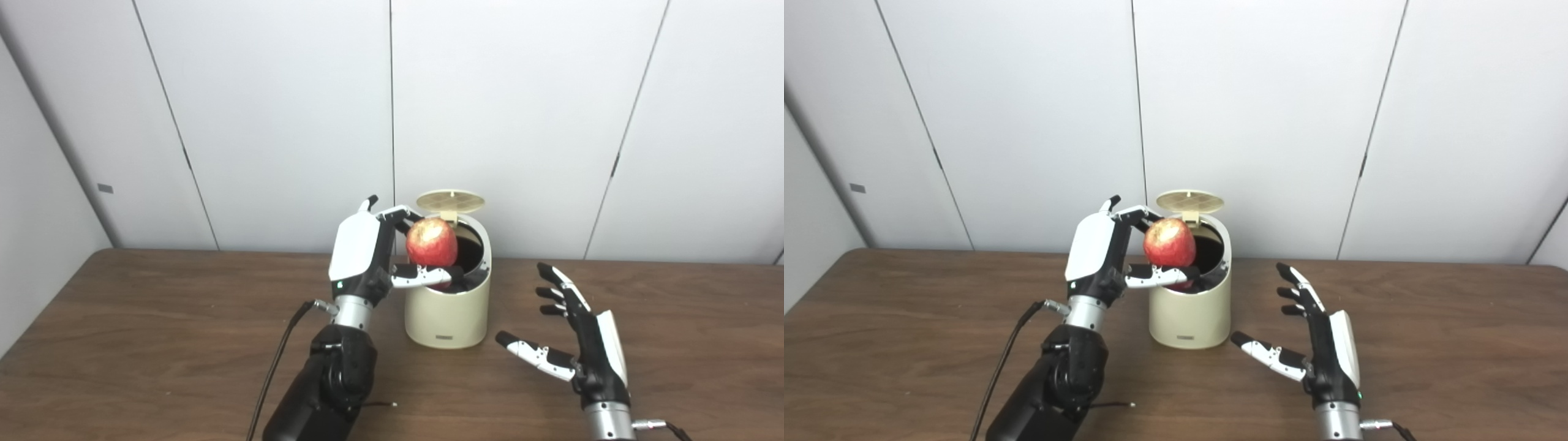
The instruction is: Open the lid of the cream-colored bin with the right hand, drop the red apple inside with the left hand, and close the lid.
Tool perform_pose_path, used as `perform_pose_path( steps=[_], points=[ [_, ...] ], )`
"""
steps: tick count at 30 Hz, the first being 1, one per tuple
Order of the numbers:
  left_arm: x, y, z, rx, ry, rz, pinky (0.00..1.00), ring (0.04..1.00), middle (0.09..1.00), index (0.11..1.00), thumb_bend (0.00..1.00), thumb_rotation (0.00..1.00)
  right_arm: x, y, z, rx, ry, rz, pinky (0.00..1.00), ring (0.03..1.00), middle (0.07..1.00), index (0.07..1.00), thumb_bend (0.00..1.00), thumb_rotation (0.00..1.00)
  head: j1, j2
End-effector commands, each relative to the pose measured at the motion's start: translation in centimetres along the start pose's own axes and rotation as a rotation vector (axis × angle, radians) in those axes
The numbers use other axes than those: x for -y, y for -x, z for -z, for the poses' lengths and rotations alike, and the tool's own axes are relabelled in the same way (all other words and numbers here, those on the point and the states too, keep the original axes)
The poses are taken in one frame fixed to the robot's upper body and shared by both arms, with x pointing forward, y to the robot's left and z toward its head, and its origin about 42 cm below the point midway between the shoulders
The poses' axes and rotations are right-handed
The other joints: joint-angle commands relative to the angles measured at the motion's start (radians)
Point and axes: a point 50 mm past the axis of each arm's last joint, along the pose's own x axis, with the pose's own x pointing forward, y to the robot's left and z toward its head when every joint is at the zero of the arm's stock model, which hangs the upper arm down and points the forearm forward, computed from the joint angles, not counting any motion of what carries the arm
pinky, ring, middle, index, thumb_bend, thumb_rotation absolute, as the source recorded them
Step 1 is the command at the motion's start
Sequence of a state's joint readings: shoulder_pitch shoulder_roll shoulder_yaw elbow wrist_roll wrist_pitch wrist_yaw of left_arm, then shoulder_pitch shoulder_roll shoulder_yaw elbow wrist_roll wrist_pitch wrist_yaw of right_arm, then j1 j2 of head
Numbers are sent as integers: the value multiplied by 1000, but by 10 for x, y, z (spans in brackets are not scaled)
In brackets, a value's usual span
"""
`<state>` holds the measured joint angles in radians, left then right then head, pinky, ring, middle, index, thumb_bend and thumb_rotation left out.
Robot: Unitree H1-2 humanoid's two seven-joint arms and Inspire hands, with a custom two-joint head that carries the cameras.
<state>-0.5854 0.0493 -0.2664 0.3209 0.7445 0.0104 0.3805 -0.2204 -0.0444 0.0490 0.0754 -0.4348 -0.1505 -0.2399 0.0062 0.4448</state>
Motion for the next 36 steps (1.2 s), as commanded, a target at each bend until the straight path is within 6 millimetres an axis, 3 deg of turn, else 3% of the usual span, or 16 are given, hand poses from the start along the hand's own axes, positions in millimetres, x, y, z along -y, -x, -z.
perform_pose_path(
  steps=[1, 6, 8, 11, 15, 29, 30, 31, 36],
  points=[
    [-11, -20, -13, 88, -25, -62, 901, 612, 477, 496, 524, 0, 2, -12, -18, 80, -19, 34, 669, 782, 862, 840, 584, 243, 1, 1],
    [-6, -20, -12, 85, -62, -59, 814, 651, 508, 485, 522, 0, 2, -11, -18, 85, -19, 25, 667, 779, 862, 842, 575, 227, 0, 2],
    [-5, -20, -13, 82, -65, -59, 866, 717, 675, 492, 521, 51, 2, -11, -19, 88, -15, 24, 661, 775, 860, 839, 570, 220, 0, 2],
    [-5, -19, -12, 80, -63, -63, 897, 767, 757, 496, 521, 64, 1, -11, -19, 88, -14, 26, 653, 774, 858, 838, 575, 228, -1, 2],
    [-5, -19, -13, 78, -64, -63, 892, 783, 793, 497, 522, 68, 1, -11, -20, 88, -18, 27, 652, 774, 860, 836, 580, 229, -1, 2],
    [-7, -17, -9, 61, -75, -47, 852, 775, 791, 499, 522, 74, -1, -11, -18, 80, -20, 20, 660, 777, 852, 846, 580, 228, 4, 2],
    [-7, -17, -8, 60, -77, -46, 843, 777, 795, 615, 714, 128, -1, -11, -18, 81, -23, 20, 663, 775, 856, 848, 584, 234, 4, 2],
    [-7, -17, -8, 59, -79, -46, 837, 778, 797, 657, 780, 147, -1, -11, -18, 83, -24, 20, 663, 775, 857, 849, 586, 235, 4, 2],
    [-8, -17, -9, 58, -81, -52, 820, 786, 810, 750, 856, 180, -1, -12, -18, 87, -23, 21, 660, 773, 858, 848, 589, 232, 8, 2]
  ],
)
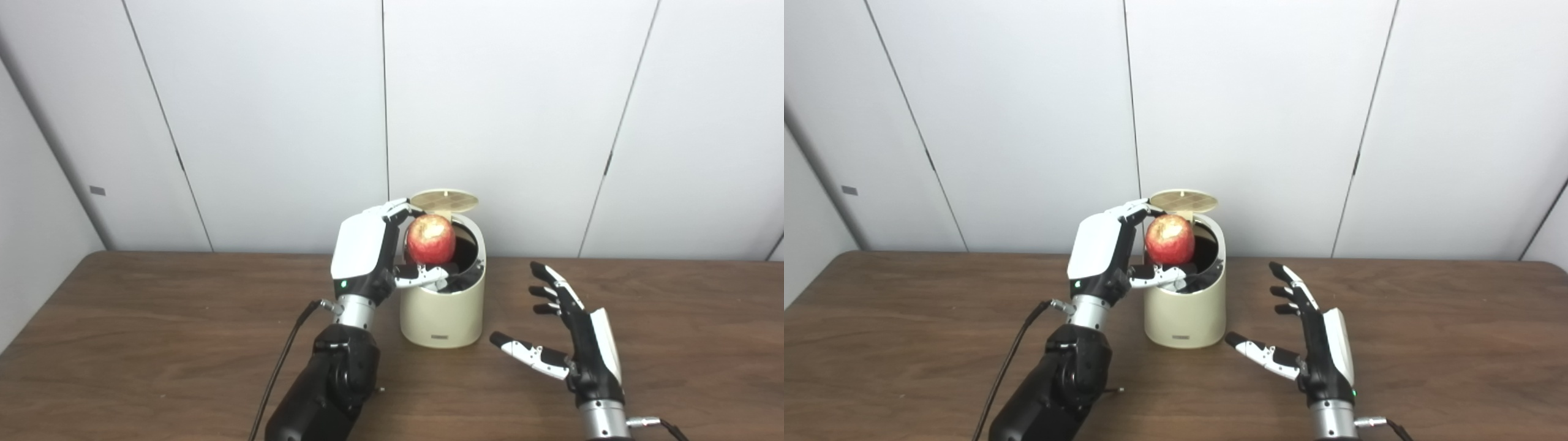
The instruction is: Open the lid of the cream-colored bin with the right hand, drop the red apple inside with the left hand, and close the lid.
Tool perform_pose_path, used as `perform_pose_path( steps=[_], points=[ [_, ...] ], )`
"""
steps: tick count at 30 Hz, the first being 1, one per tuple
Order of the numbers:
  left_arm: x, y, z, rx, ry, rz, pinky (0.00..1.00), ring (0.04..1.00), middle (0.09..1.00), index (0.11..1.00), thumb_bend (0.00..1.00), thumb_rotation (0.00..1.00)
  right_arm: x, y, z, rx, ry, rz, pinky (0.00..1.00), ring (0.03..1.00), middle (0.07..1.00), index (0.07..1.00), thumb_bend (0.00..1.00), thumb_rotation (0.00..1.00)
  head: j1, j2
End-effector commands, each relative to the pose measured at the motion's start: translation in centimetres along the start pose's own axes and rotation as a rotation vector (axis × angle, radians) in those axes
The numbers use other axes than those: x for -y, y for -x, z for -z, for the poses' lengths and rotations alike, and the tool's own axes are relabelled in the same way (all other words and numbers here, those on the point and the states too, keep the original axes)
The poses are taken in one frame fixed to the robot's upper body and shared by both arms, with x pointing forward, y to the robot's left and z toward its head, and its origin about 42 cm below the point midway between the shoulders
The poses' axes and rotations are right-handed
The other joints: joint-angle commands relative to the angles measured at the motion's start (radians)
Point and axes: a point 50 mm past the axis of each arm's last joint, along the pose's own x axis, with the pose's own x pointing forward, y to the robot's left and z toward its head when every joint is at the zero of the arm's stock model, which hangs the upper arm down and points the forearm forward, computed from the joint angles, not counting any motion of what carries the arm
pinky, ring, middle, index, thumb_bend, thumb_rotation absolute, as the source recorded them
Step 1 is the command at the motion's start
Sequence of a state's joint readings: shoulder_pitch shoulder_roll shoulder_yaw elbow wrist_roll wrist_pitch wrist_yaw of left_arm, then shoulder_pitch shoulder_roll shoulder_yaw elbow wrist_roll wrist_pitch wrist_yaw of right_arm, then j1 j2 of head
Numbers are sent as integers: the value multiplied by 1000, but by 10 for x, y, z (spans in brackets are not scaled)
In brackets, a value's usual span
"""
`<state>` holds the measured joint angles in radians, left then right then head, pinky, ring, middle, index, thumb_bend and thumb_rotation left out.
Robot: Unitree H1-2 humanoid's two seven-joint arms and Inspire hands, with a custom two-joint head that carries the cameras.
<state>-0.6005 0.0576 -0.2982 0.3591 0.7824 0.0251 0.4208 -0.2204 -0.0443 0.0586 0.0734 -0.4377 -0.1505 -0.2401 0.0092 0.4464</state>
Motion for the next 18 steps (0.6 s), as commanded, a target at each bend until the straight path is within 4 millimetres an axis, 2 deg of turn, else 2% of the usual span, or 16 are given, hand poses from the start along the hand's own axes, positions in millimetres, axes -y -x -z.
perform_pose_path(
  steps=[1, 18],
  points=[
    [-15, -16, -9, 45, -19, -52, 824, 788, 812, 756, 856, 183, 1, -13, -16, 79, -23, 29, 660, 774, 858, 848, 589, 235, 4, 1],
    [-19, -16, -8, 45, -11, -51, 781, 768, 797, 749, 840, 184, 0, -13, -17, 77, -30, 23, 664, 778, 860, 847, 588, 237, 9, 3]
  ],
)
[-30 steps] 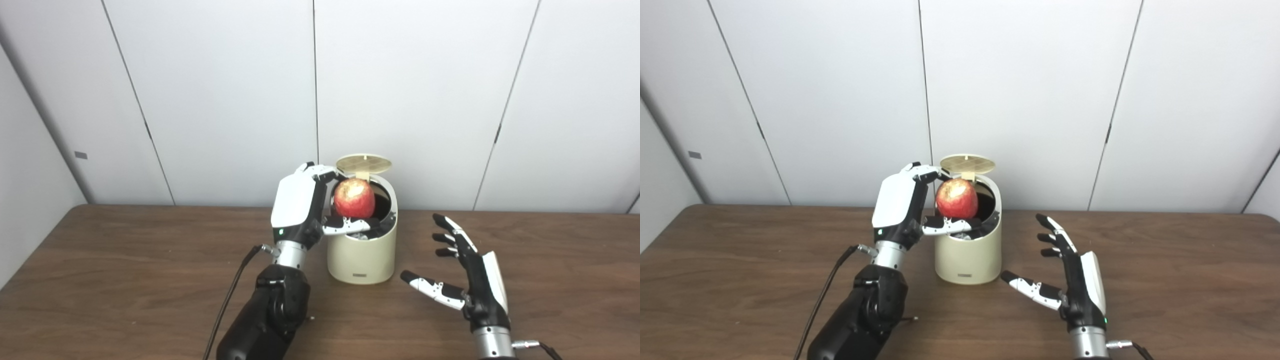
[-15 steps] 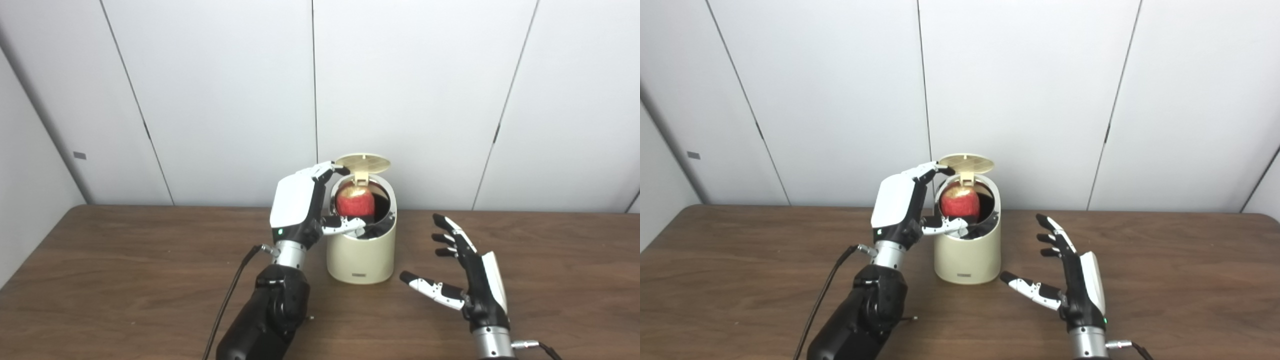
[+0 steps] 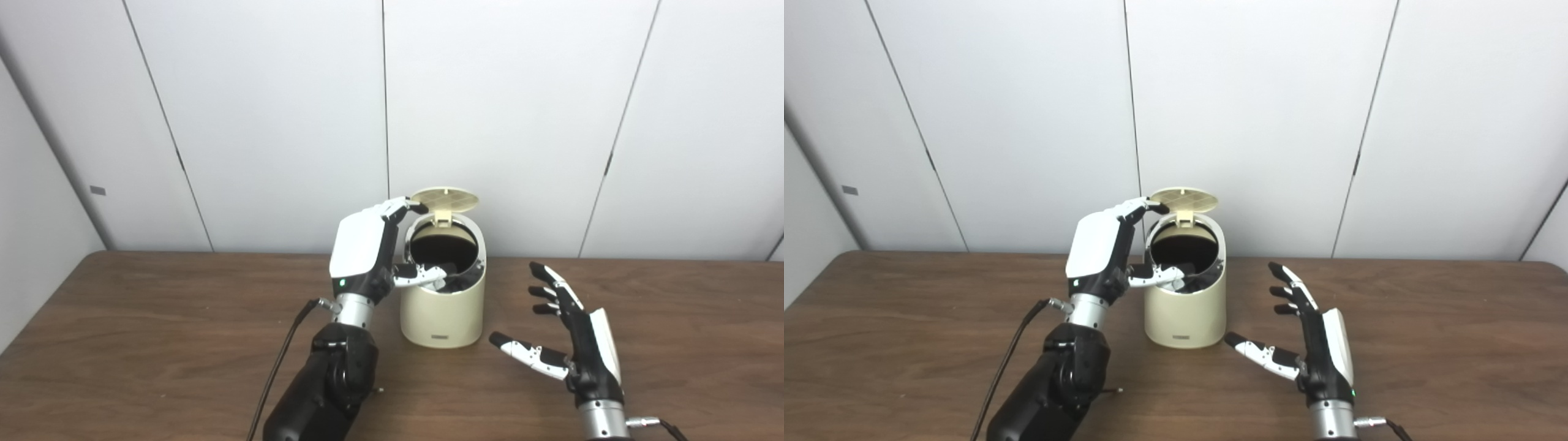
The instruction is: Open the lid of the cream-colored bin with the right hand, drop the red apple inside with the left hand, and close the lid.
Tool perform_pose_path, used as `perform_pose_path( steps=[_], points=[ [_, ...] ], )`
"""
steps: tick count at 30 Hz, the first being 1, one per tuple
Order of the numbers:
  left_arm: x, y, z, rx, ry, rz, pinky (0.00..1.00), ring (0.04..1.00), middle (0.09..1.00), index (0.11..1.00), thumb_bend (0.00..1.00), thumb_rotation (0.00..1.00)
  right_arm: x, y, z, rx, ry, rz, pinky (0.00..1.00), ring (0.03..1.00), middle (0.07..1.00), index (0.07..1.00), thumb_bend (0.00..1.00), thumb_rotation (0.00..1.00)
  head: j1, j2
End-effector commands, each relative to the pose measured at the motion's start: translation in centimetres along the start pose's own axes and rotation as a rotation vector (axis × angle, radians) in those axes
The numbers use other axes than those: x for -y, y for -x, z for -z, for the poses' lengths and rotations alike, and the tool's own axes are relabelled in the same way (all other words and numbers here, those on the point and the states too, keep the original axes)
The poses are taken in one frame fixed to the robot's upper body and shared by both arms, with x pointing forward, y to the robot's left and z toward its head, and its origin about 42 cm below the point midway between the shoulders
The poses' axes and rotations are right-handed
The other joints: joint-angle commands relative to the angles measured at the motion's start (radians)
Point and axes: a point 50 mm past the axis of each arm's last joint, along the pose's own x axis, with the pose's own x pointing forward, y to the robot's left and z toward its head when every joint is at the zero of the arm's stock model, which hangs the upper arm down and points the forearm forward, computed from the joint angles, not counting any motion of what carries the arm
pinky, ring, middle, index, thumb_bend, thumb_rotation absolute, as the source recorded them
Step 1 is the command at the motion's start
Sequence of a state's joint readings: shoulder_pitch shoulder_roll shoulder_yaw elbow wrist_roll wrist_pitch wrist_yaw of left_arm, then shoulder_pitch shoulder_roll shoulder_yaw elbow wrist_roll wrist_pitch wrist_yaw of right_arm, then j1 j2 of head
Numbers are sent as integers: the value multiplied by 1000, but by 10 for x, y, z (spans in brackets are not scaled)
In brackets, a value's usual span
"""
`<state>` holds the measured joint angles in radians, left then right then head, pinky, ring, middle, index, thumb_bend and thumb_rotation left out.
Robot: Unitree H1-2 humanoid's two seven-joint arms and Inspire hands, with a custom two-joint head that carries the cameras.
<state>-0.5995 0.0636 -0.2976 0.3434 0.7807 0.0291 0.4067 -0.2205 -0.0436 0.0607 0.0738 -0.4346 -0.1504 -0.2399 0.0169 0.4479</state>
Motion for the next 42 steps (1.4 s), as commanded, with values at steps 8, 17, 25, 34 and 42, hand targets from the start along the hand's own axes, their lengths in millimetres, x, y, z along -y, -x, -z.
perform_pose_path(
  steps=[8, 17, 25, 34, 42],
  points=[
    [-18, -8, -5, 48, 83, -96, 694, 726, 719, 618, 797, 120, 1, -13, -17, 81, -22, 28, 662, 778, 858, 845, 587, 231, 4, -1],
    [-31, 8, 14, 20, 155, -185, 575, 667, 660, 493, 516, 65, 1, -15, -14, 80, -30, 20, 658, 781, 861, 846, 585, 228, 15, -6],
    [-38, 20, 35, -31, 133, -195, 612, 686, 678, 496, 515, 66, 4, -13, -11, 76, -23, 12, 664, 778, 860, 842, 579, 216, 33, -8],
    [-52, 36, 46, -72, 280, -245, 644, 684, 665, 497, 515, 60, 12, -12, -5, 84, -12, 14, 660, 779, 862, 846, 583, 217, 43, -19],
    [-67, 75, 53, -119, 667, -137, 552, 626, 705, 728, 664, 74, 25, -29, -14, 160, -5, 18, 681, 774, 852, 823, 574, 334, 43, -22]
  ],
)
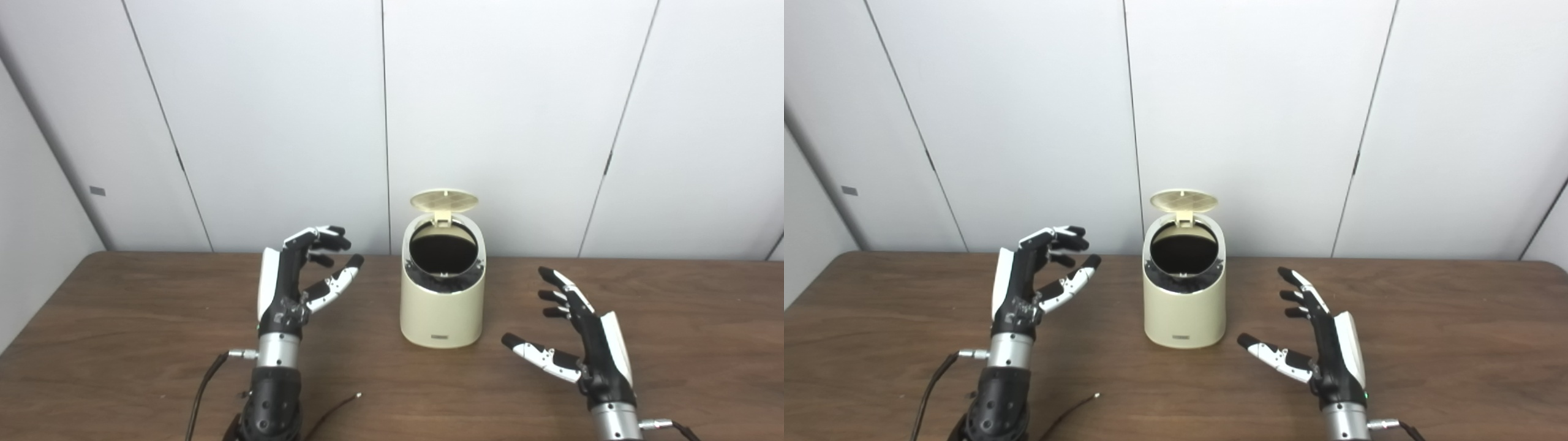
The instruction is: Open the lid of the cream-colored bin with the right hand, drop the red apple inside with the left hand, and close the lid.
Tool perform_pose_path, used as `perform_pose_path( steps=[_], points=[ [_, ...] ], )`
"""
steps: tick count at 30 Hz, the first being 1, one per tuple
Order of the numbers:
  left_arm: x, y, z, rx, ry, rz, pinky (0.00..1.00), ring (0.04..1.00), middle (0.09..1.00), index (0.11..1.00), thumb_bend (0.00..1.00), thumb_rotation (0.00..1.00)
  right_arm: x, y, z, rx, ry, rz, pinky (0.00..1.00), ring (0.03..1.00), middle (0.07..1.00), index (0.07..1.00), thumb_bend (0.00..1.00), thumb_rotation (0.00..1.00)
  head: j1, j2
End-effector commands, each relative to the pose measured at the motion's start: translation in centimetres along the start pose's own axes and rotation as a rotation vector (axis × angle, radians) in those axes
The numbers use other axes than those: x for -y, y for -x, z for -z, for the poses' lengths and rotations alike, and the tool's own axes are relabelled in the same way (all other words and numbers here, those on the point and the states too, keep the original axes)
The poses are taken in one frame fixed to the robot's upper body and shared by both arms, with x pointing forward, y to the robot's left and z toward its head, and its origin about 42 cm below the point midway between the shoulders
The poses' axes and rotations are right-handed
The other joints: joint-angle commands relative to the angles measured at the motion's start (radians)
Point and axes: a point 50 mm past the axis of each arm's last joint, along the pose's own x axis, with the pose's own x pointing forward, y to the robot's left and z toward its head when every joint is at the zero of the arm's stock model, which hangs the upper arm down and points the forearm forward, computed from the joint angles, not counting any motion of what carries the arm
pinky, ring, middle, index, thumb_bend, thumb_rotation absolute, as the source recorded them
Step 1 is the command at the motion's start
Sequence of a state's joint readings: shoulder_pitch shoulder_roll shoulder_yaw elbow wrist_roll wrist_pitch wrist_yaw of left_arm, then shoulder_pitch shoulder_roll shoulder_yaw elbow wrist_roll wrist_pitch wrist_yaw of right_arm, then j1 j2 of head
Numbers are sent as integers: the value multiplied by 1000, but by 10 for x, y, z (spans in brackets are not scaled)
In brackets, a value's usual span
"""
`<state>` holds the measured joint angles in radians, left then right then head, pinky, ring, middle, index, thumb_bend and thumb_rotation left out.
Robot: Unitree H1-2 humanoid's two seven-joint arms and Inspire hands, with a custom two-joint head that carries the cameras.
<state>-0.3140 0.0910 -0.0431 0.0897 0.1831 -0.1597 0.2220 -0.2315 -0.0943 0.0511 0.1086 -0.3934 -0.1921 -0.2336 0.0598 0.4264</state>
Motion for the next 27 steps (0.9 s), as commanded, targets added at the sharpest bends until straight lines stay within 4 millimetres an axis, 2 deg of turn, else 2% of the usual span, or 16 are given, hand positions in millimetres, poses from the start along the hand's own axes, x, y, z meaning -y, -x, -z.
perform_pose_path(
  steps=[1, 4, 7, 11, 13, 17, 21, 27],
  points=[
    [-5, -3, -16, 63, 52, 14, 571, 642, 712, 755, 673, 79, 14, -33, -30, 180, 9, 17, 674, 780, 851, 830, 564, 352, -1, -2],
    [-8, 11, -13, 44, 64, 27, 597, 667, 725, 792, 683, 86, 23, -49, -38, 243, 39, -7, 663, 782, 842, 833, 549, 380, -5, -8],
    [-9, 26, -7, 17, 77, 29, 570, 664, 735, 793, 694, 105, 33, -69, -59, 308, 112, -49, 699, 800, 830, 817, 550, 445, -14, -8],
    [-6, 41, 5, -13, 104, 48, 581, 664, 738, 796, 685, 69, 42, -93, -91, 388, 217, -105, 662, 775, 793, 768, 523, 380, -30, -12],
    [-5, 42, 9, -23, 113, 53, 597, 671, 741, 796, 675, 44, 45, -102, -102, 404, 249, -119, 653, 772, 788, 764, 541, 383, -36, -17],
    [-7, 41, 14, -27, 115, 52, 582, 673, 744, 788, 672, 36, 49, -118, -123, 416, 330, -156, 604, 764, 791, 777, 564, 454, -46, -21],
    [-7, 39, 23, -49, 99, 48, 580, 674, 736, 772, 682, 39, 50, -137, -142, 428, 403, -221, 584, 794, 834, 822, 564, 552, -50, -25],
    [-3, 39, 32, -85, 92, 52, 592, 680, 734, 768, 690, 58, 47, -155, -161, 473, 513, -265, 682, 824, 828, 813, 559, 549, -48, -32]
  ],
)
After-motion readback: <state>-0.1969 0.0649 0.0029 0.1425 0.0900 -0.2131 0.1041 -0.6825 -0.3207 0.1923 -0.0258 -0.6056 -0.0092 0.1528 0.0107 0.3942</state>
